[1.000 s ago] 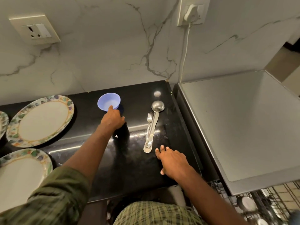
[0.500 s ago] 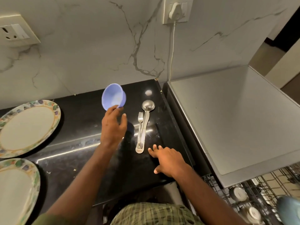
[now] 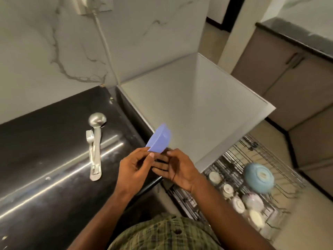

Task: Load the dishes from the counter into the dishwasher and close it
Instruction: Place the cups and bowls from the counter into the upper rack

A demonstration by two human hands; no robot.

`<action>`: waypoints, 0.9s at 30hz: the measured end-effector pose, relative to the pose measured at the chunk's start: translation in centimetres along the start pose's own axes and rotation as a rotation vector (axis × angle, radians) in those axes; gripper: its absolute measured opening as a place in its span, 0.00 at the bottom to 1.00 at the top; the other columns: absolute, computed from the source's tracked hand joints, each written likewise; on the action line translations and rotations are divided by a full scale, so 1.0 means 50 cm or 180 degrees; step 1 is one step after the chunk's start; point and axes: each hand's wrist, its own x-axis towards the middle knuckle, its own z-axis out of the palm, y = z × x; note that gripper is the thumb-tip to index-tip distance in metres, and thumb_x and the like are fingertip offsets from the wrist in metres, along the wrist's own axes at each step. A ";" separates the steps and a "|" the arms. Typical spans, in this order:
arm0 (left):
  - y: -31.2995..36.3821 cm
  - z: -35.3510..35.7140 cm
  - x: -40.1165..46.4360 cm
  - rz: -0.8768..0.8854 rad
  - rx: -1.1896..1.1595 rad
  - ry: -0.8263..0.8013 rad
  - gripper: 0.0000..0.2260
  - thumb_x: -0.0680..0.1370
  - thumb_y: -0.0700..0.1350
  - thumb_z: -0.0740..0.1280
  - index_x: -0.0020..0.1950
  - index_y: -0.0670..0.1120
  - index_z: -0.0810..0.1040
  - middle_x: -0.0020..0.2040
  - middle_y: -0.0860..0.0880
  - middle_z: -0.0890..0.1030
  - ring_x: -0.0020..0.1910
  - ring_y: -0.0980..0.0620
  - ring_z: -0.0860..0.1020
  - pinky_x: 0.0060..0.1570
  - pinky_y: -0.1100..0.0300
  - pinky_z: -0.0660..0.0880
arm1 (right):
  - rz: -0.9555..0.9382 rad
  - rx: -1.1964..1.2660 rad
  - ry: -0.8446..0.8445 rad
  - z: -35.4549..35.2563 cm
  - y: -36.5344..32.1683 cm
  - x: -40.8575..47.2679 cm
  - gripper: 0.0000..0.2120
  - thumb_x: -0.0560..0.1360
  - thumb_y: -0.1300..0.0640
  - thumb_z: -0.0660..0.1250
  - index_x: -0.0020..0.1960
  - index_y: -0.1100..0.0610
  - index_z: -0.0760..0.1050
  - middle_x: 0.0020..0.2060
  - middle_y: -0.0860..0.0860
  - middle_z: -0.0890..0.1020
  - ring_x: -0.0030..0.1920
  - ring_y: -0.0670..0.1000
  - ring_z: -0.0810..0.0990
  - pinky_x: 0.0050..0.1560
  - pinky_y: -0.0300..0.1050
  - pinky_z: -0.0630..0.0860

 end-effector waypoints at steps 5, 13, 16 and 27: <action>0.015 0.120 0.018 -0.0082 -0.0204 -0.0784 0.08 0.81 0.45 0.69 0.53 0.46 0.88 0.54 0.49 0.87 0.53 0.49 0.86 0.54 0.46 0.82 | -0.0534 0.0664 0.0300 -0.106 -0.030 -0.077 0.34 0.78 0.44 0.69 0.77 0.62 0.69 0.69 0.64 0.77 0.55 0.62 0.85 0.56 0.57 0.84; 0.019 0.313 0.054 0.0248 0.1380 -0.2298 0.17 0.78 0.56 0.67 0.65 0.53 0.81 0.76 0.48 0.72 0.76 0.51 0.70 0.73 0.51 0.70 | -0.1362 0.1109 0.0926 -0.276 -0.072 -0.216 0.33 0.78 0.46 0.69 0.77 0.61 0.65 0.67 0.67 0.78 0.62 0.68 0.81 0.61 0.60 0.81; 0.022 0.376 0.058 0.0043 0.2737 -0.3151 0.34 0.82 0.54 0.66 0.83 0.45 0.56 0.85 0.39 0.49 0.84 0.39 0.48 0.81 0.44 0.53 | -0.1573 0.1501 0.1508 -0.369 -0.066 -0.250 0.39 0.72 0.46 0.77 0.76 0.59 0.67 0.69 0.66 0.75 0.64 0.67 0.79 0.61 0.58 0.80; 0.058 0.454 0.039 -0.0300 0.4073 -0.3568 0.48 0.83 0.51 0.66 0.80 0.42 0.27 0.79 0.32 0.31 0.80 0.29 0.35 0.80 0.34 0.45 | -0.1155 0.1217 0.3271 -0.605 -0.028 -0.257 0.12 0.77 0.51 0.73 0.58 0.52 0.76 0.62 0.63 0.78 0.60 0.64 0.81 0.53 0.55 0.84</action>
